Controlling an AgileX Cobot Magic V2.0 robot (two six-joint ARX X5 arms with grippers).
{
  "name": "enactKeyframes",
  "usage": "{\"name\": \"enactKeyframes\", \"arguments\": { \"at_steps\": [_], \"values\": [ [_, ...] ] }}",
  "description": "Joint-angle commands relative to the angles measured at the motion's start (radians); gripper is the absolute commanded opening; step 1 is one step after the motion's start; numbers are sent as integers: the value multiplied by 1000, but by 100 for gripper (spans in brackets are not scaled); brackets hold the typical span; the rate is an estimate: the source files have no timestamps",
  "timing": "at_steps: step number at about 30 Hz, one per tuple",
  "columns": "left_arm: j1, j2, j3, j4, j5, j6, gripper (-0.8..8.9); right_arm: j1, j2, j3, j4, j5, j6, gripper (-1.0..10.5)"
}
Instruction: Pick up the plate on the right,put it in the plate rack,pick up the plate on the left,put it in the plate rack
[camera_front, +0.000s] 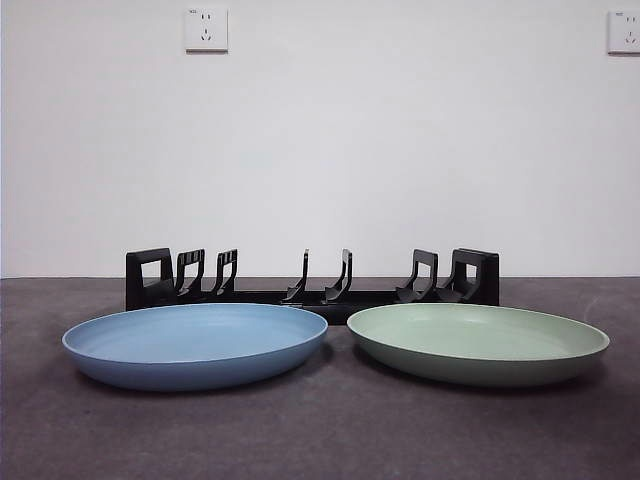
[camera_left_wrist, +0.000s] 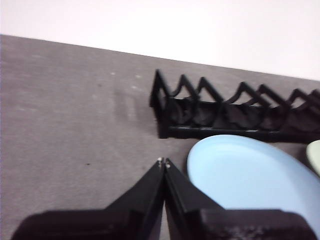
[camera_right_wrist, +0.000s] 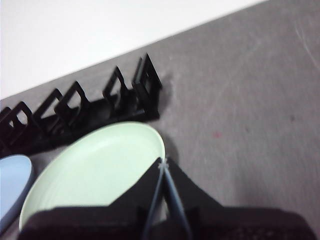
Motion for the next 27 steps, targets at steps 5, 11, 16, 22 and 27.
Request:
{"name": "enactKeyframes", "arguments": {
  "at_steps": [5,11,16,22,27],
  "values": [
    [2,150,185,-13,11,-55,-5,2,122,134,-39,-1,69,-11],
    [2,417,369,-10,64,2,-5,2,341,310,-45,-5,81,-11],
    [2,632,510,-33,172,3,-4,2,539,478,-108,-52,33,-11],
    [-1,804,595,-38,294,3,17,2,748,641,-199,-113,-53,2],
    [-25,873,618,-43,313,3,311,2,889,714,-222,-138,-72,211]
  ]
}}
